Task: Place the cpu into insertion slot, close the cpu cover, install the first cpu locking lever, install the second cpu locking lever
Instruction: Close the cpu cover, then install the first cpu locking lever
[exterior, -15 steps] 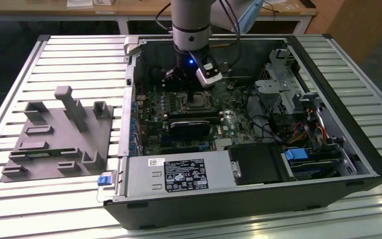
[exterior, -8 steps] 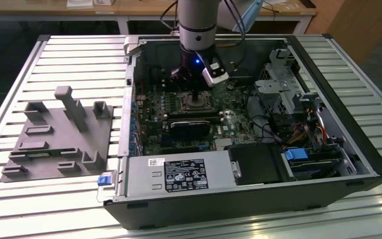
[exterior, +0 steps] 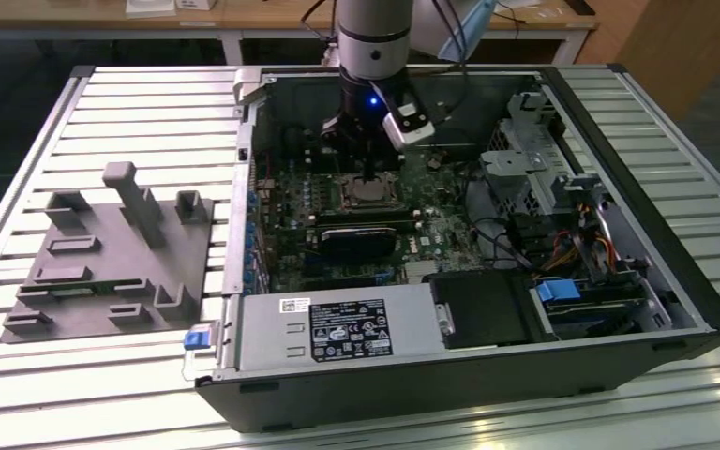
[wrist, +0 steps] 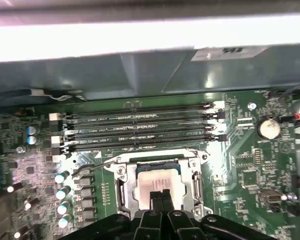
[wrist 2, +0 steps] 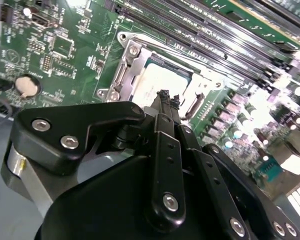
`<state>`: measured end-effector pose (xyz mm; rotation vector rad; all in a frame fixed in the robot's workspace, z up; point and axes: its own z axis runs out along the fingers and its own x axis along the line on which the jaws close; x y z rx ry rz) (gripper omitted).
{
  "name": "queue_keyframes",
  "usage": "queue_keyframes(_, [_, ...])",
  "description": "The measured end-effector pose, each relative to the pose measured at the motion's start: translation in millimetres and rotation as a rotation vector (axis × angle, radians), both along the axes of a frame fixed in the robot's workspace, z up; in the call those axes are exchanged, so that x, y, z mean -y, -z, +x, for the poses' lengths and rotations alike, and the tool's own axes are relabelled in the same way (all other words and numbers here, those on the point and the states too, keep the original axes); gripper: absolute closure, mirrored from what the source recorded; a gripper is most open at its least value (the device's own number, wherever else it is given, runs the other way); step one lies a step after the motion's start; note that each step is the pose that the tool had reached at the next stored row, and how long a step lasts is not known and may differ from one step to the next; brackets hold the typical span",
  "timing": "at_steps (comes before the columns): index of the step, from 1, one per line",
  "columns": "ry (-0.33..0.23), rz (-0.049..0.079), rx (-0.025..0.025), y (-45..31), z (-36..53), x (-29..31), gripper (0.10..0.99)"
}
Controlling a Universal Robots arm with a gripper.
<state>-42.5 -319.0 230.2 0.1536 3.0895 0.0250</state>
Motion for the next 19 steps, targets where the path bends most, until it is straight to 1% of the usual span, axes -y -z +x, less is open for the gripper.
queue_keyframes(2, [0.0, 0.0, -0.0001, -5.3, 0.0, 0.0, 0.984])
queue_keyframes(4, [0.0, 0.0, 0.0, -8.9, 0.0, 0.0, 0.984])
queue_keyframes(7, [0.0, 0.0, 0.0002, -9.2, 0.0, 0.0, 0.984])
queue_keyframes(9, [0.0, 0.0, 0.0, -10.7, 0.0, 0.0, 0.984])
queue_keyframes(19, [0.0, 0.0, 0.0, -11.1, -1.5, 0.0, 0.984])
